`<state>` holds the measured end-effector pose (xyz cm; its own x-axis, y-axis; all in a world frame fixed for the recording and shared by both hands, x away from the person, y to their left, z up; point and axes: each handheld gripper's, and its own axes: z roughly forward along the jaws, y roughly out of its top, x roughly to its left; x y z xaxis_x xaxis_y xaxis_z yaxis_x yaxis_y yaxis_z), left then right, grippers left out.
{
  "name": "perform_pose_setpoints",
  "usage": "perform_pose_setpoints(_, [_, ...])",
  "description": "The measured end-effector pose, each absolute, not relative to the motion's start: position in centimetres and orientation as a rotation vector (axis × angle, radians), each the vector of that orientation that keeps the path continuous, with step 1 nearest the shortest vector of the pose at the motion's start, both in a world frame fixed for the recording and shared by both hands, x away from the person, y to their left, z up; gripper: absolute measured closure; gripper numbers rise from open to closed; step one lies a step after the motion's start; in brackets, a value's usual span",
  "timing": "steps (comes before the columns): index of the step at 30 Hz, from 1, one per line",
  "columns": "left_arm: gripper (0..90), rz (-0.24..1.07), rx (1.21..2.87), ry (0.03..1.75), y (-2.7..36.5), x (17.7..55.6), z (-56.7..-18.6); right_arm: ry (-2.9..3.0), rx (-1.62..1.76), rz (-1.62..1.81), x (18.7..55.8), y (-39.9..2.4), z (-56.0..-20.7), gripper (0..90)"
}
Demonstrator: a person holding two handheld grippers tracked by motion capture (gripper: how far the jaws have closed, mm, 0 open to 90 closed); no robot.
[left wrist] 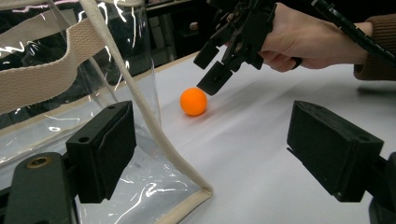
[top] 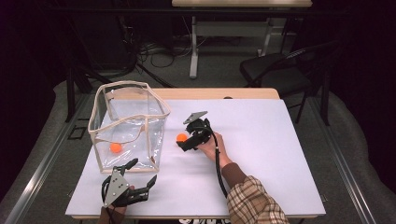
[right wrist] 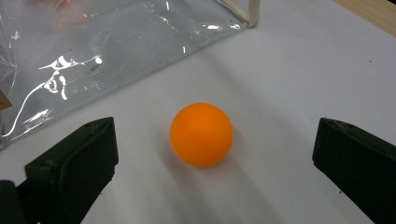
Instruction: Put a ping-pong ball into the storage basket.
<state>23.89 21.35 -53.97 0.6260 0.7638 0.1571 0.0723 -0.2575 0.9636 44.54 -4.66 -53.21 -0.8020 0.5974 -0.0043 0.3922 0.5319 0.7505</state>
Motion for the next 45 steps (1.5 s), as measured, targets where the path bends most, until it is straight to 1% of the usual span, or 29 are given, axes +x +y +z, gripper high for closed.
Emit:
perform_pose_setpoints(16, [15.6, 0.765, 1.723, 0.687, 21.3, 23.9, -54.0, 2.533, 0.825, 1.110, 44.8, -3.4, -54.2, 0.3])
perform_pose_setpoints(17, [15.6, 0.765, 1.727, 0.685, 21.4, 23.9, -54.0, 2.531, 0.831, 1.108, 44.8, -3.3, -54.3, 1.5])
perform_pose_setpoints(19, [15.6, 0.765, 1.726, 0.686, 21.4, 23.9, -54.0, 2.524, 0.846, 1.114, 44.8, -3.3, -54.3, 7.6])
perform_pose_setpoints(21, [15.6, 0.765, 1.726, 0.686, 21.4, 23.9, -54.0, 2.524, 0.843, 1.109, 44.9, -3.2, -54.4, 10.5])
perform_pose_setpoints(22, [15.6, 0.765, 1.726, 0.685, 21.4, 23.9, -54.0, 2.522, 0.839, 1.109, 44.9, -3.2, -54.4, 15.7])
perform_pose_setpoints(23, [15.6, 0.765, 1.728, 0.686, 21.4, 23.9, -54.0, 2.524, 0.836, 1.101, 44.9, -3.1, -54.4, 16.1])
perform_pose_setpoints(25, [15.6, 0.764, 1.728, 0.685, 21.4, 23.9, -54.0, 2.528, 0.842, 1.092, 44.8, -3.0, -54.5, 20.3])
perform_pose_setpoints(26, [15.6, 0.764, 1.728, 0.685, 21.4, 23.9, -54.0, 2.528, 0.842, 1.092, 44.8, -3.0, -54.5, 20.3])
perform_pose_setpoints(27, [15.6, 0.765, 1.726, 0.685, 21.4, 23.9, -54.0, 2.530, 0.822, 1.084, 44.8, -2.9, -54.6, 25.4])
perform_pose_setpoints(31, [15.6, 0.765, 1.727, 0.685, 21.4, 23.9, -54.0, 2.533, 0.802, 1.070, 44.9, -2.9, -54.7, 32.6])
perform_pose_setpoints(34, [15.6, 0.765, 1.727, 0.685, 21.4, 23.9, -54.0, 2.535, 0.802, 1.060, 44.9, -2.8, -54.7, 37.0])
perform_pose_setpoints(40, [15.6, 0.764, 1.727, 0.685, 21.4, 23.9, -54.0, 2.550, 0.790, 1.042, 44.9, -2.8, -54.9, 42.6])
perform_pose_setpoints(45, [15.6, 0.765, 1.728, 0.685, 21.4, 23.9, -54.0, 2.558, 0.782, 1.038, 44.9, -2.7, -55.0, 45.4])
